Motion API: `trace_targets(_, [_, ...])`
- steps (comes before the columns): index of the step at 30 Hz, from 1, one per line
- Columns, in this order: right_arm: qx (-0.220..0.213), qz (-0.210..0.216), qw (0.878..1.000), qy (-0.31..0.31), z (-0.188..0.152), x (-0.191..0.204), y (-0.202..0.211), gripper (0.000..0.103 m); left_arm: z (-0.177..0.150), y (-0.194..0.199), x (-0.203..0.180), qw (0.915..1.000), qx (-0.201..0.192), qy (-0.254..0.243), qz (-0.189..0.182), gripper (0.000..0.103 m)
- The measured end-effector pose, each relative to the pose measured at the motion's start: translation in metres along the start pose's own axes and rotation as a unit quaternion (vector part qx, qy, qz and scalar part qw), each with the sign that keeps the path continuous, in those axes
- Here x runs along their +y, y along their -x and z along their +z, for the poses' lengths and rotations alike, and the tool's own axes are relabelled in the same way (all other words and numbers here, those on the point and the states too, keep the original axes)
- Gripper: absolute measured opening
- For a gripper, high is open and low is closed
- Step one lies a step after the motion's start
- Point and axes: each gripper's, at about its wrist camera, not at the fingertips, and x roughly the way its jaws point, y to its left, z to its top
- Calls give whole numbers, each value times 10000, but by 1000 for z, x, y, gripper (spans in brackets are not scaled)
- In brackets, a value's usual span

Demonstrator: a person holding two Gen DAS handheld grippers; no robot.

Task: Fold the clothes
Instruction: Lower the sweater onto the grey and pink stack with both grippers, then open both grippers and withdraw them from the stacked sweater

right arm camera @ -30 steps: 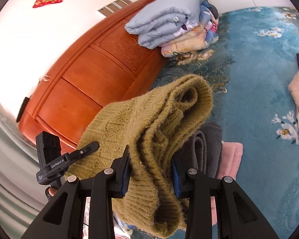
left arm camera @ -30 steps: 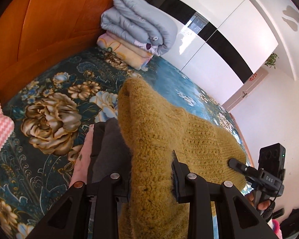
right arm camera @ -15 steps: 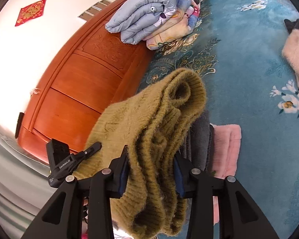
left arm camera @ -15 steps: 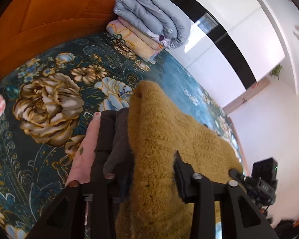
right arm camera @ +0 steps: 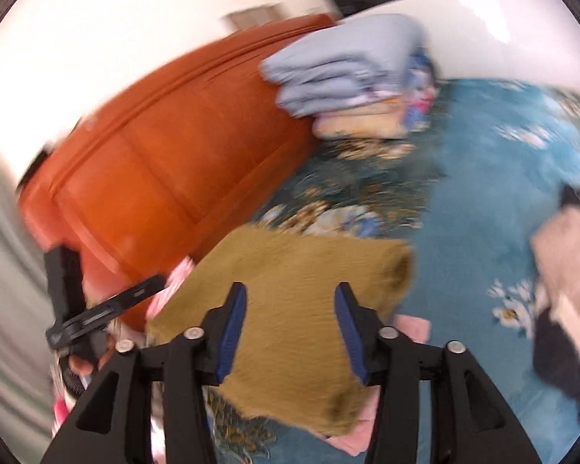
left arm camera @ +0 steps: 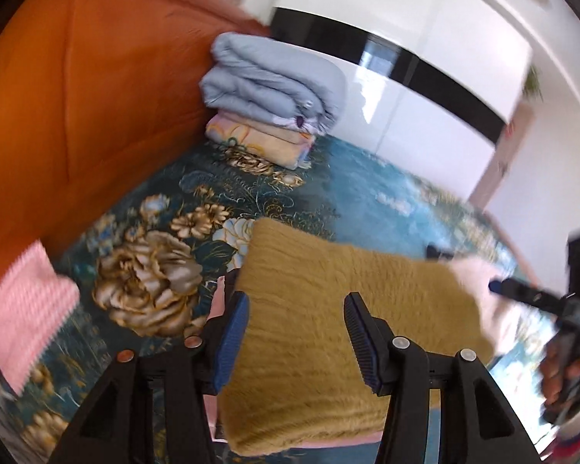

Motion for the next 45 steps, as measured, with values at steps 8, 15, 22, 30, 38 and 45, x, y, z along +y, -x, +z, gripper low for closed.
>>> trace_targets(8, [640, -342, 9965, 426, -33, 4, -50, 51, -34, -33, -6, 9970, 390, -605, 273, 55])
trace_targets(15, [665, -281, 9971, 241, -41, -9, -57, 49, -46, -43, 3, 9980, 386, -489, 136, 56])
trace_targets(22, [416, -193, 9982, 373, -37, 10, -31, 51, -46, -11, -13, 9981, 49, -546, 273, 56])
trace_targets(30, [561, -307, 9971, 424, -45, 12, -32, 51, -52, -26, -25, 9959, 393, -639, 510, 58])
trace_targets(38, [765, -384, 9963, 114, -46, -2, -47, 51, -51, -45, -13, 9977, 581, -154, 310, 59])
trace_targets(45, [510, -127, 9986, 37, -50, 0, -24, 51, -55, -19, -23, 9983, 200, -62, 537, 59])
